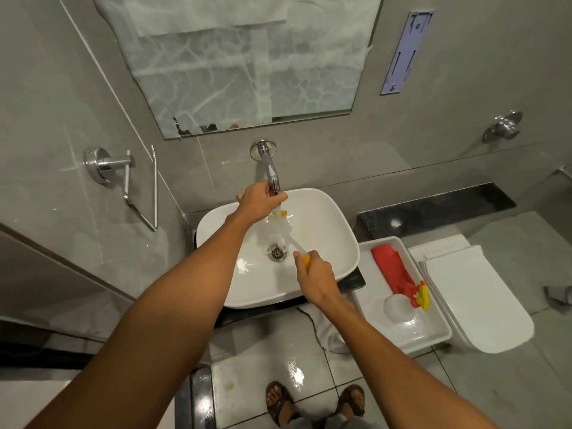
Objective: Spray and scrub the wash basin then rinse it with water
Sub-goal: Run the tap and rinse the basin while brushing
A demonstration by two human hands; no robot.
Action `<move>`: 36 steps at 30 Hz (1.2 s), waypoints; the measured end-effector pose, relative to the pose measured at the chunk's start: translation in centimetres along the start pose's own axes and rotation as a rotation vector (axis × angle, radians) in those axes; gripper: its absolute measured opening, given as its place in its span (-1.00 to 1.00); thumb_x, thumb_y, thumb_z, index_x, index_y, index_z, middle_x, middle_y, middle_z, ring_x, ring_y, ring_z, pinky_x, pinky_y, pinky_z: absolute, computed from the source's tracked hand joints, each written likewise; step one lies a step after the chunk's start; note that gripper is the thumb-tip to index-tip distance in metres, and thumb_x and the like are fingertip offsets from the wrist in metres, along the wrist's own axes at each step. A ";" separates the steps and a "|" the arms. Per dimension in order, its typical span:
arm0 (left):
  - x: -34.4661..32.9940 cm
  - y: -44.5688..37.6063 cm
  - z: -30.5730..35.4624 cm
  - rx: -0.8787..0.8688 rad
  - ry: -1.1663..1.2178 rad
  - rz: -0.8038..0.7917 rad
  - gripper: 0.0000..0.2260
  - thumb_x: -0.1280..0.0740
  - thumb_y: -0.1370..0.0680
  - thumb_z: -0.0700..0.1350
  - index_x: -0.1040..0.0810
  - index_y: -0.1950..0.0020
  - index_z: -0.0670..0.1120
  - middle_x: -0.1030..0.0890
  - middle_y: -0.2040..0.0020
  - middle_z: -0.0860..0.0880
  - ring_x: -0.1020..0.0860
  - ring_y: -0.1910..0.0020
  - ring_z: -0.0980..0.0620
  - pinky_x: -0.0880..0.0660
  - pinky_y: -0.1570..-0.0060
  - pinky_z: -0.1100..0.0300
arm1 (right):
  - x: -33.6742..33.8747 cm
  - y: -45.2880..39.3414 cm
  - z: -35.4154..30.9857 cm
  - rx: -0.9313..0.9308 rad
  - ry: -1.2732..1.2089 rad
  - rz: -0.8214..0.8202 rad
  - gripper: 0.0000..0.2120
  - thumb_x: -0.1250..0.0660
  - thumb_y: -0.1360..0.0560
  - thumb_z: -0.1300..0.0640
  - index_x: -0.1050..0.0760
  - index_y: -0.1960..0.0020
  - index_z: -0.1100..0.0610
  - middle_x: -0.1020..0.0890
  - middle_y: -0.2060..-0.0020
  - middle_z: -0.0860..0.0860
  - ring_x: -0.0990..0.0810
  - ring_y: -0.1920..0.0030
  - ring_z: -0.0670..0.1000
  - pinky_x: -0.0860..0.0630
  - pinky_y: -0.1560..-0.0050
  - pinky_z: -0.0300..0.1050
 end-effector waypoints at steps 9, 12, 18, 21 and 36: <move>-0.6 0.1 -0.2 -0.041 -0.044 0.034 -0.76 -0.39 -0.61 0.08 -0.46 0.15 -0.01 -0.50 0.22 0.04 -0.51 0.05 -0.10 -0.24 -0.21 -0.10 | 1.6 -0.9 -0.1 -0.675 -1.399 -0.569 -0.64 -0.16 -0.73 0.01 -0.37 0.21 0.12 -0.32 0.50 -0.05 -0.28 0.61 -0.13 -0.23 0.62 -0.35; -0.6 -0.1 -0.2 -0.041 -0.084 0.060 -0.75 -0.39 -0.59 0.10 -0.46 0.19 0.01 -0.51 0.23 0.04 -0.51 0.05 -0.10 -0.16 -0.15 -0.07 | 1.8 -1.2 -0.6 -0.580 -1.165 -0.471 -0.65 -0.17 -0.72 -0.02 -0.41 0.17 0.13 -0.33 0.46 -0.03 -0.28 0.57 -0.11 -0.26 0.59 -0.30; -0.4 -0.1 0.0 -0.032 -0.135 0.059 -0.77 -0.38 -0.57 0.11 -0.51 0.15 0.00 -0.53 0.21 0.03 -0.52 0.03 -0.13 -0.14 -0.10 -0.05 | 1.1 -0.7 -1.7 0.018 0.247 0.018 -0.54 -0.05 -0.73 -0.15 -0.50 -0.23 0.21 -0.69 -0.02 0.17 -0.69 -0.01 0.22 -0.62 -0.07 0.13; -0.4 -0.1 0.0 -0.026 -0.145 0.057 -0.78 -0.38 -0.58 0.11 -0.52 0.14 0.00 -0.52 0.22 0.05 -0.51 0.02 -0.13 -0.16 -0.14 -0.08 | 0.7 -0.4 -1.6 0.035 0.332 0.058 -0.55 -0.03 -0.73 -0.16 -0.48 -0.24 0.17 -0.70 -0.03 0.15 -0.70 -0.02 0.20 -0.64 -0.11 0.18; -0.4 0.2 0.3 0.010 -0.195 0.042 -0.73 -0.39 -0.57 0.11 -0.43 0.23 0.04 -0.50 0.26 0.08 -0.51 0.01 -0.12 -0.13 -0.13 -0.06 | 3.7 -1.9 0.0 -0.743 -1.255 -0.542 -0.66 -0.18 -0.69 0.04 -0.39 0.24 0.13 -0.30 0.50 -0.05 -0.25 0.62 -0.11 -0.17 0.59 -0.37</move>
Point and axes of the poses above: each hand's wrist, its own y-axis away from the middle knuckle, its own x-axis out of the back of the hand, z = x × y, the point moved 1 cm from there along -y, towards the middle knuckle
